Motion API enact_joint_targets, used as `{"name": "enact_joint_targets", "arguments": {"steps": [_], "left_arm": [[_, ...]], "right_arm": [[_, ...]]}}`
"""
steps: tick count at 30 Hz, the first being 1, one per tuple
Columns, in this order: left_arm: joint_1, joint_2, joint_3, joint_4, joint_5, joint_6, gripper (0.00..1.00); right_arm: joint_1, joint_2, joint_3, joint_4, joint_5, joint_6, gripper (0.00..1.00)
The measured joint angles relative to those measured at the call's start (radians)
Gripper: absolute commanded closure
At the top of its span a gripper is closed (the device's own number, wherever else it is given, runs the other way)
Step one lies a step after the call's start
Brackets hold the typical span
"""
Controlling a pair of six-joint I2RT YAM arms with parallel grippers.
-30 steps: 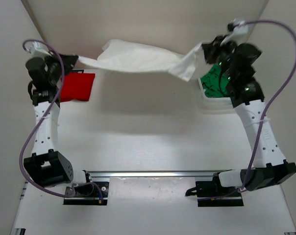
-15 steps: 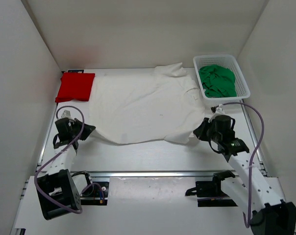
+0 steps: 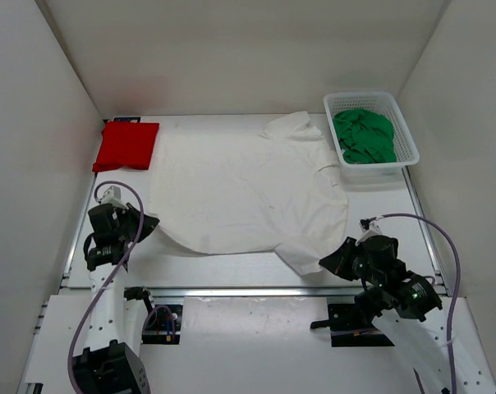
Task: Fold and stack the t-shirts
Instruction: Grap the side of the flattened tshirt closest away from the robot with both arms, then fold the flattened tshirt in 1/3 of the way
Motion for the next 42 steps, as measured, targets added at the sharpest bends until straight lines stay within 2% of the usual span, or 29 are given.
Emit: {"name": "enact_joint_targets", "arguments": {"steps": [2, 5, 8, 10, 14, 16, 25, 42], "left_arm": [[-0.017, 0.000, 0.034, -0.014, -0.013, 0.011, 1.00], [0.014, 0.035, 0.039, 0.000, -0.011, 0.005, 1.00], [0.047, 0.118, 0.011, 0.069, 0.002, -0.040, 1.00], [0.048, 0.177, -0.012, 0.119, 0.000, -0.085, 1.00], [0.030, 0.262, -0.025, 0.218, -0.021, -0.178, 1.00], [0.018, 0.295, -0.021, 0.262, -0.049, -0.207, 1.00], [0.013, 0.455, 0.011, 0.400, -0.109, -0.295, 1.00], [-0.020, 0.746, 0.166, 0.487, -0.173, -0.314, 1.00]], "right_arm": [[0.066, 0.032, 0.027, -0.034, 0.059, 0.026, 1.00], [0.148, 0.126, 0.054, -0.030, 0.158, 0.040, 1.00], [0.138, 0.275, 0.063, 0.021, 0.207, -0.001, 1.00], [0.032, 0.377, 0.065, 0.091, 0.176, -0.062, 1.00], [-0.351, 0.571, 0.076, 0.277, 0.023, -0.205, 1.00], [-0.423, 0.668, 0.112, 0.325, 0.019, -0.247, 1.00], [-0.377, 1.004, 0.334, 0.547, 0.019, -0.329, 1.00], [-0.333, 1.413, 0.624, 0.667, 0.027, -0.385, 1.00]]}}
